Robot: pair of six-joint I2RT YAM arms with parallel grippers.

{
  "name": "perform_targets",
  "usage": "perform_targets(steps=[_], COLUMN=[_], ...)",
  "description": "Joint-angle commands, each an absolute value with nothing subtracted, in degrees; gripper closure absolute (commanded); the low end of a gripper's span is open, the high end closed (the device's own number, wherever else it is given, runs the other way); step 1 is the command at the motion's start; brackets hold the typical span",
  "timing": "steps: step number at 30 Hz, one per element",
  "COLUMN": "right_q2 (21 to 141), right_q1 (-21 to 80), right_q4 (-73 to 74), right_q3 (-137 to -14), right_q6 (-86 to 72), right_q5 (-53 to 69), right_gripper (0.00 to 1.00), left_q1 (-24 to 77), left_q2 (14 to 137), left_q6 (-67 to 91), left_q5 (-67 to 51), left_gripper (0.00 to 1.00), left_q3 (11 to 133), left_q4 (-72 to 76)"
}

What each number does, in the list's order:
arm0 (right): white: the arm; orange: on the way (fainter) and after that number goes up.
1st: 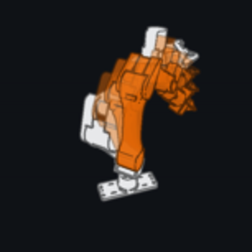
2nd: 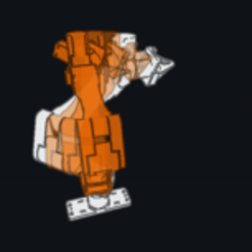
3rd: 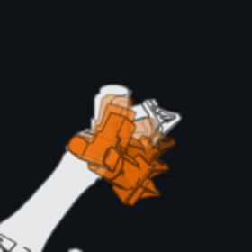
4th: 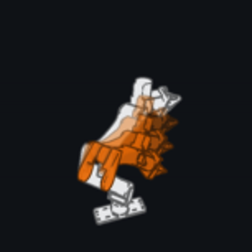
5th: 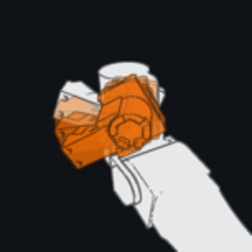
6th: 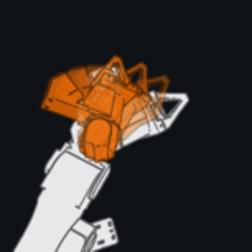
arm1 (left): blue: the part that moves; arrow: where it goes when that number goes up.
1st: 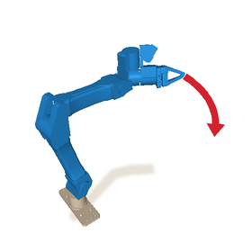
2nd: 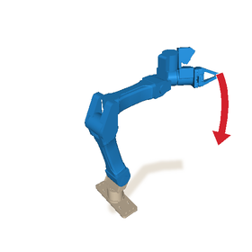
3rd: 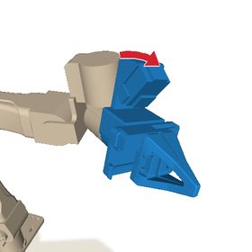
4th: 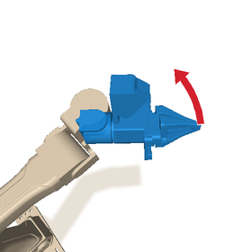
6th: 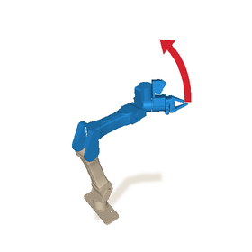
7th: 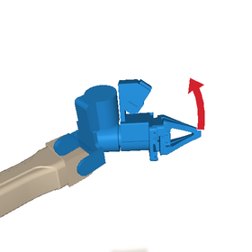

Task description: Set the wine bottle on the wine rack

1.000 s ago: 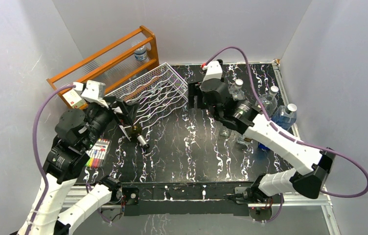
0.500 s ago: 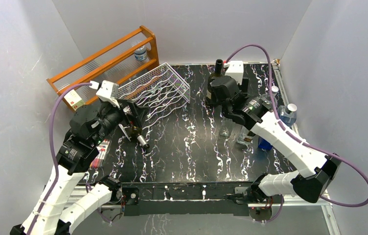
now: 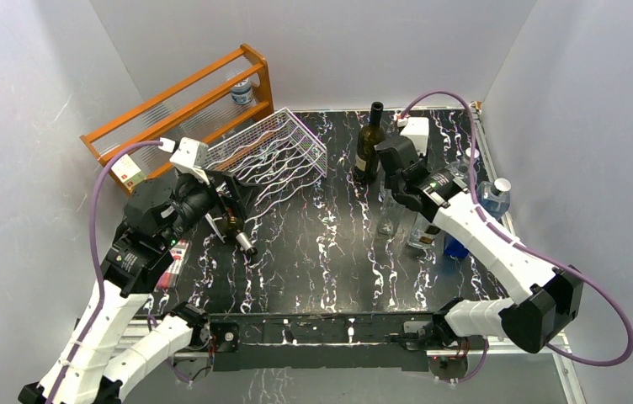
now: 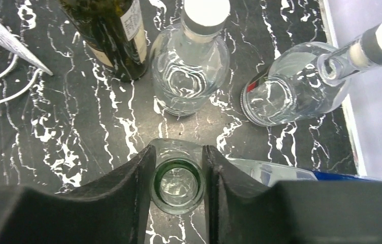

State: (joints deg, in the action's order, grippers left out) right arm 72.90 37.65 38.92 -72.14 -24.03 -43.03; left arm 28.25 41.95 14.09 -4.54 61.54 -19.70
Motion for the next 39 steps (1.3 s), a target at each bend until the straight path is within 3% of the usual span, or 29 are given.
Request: perform_targets(steps=[1,8,13,19,25,39], right_q2=[70.23,68.49,67.65,68.7,69.22,70.53], right_q1=[36.86,36.7,36.72,36.73,36.69,36.71], right_q4=[35.28,32.5,30.02,24.99,19.35,16.08], right_q3=[-71.33,-71.46,-72.65,-70.63,-68.03,-68.8], right_q6=[-24.16,-20.6,-17.02,-17.02,-18.88,-27.6], right_q5=[-40.22,-33.15,-17.5,4.18,15.99,23.03], right_gripper=[0.58,0.88,1.0,1.0,1.0,1.0], left_q1=[28.21,28.19,28.16,28.22,28.3,32.41], left_q2=[41.84,42.59,43.84,47.03,48.29,50.14], left_q6=[14.57,14.75,14.43,16.7,15.84,18.06], left_q5=[-5.6,-5.15,-9.07,-20.03,-28.79,-31.66], left_gripper=[0.02,0.02,0.02,0.02,0.02,0.02], left_q3=[61.22,60.04,57.0,50.43,45.68,35.23], left_q4=[-18.46,-17.58,-14.79,-9.38,-7.3,7.23])
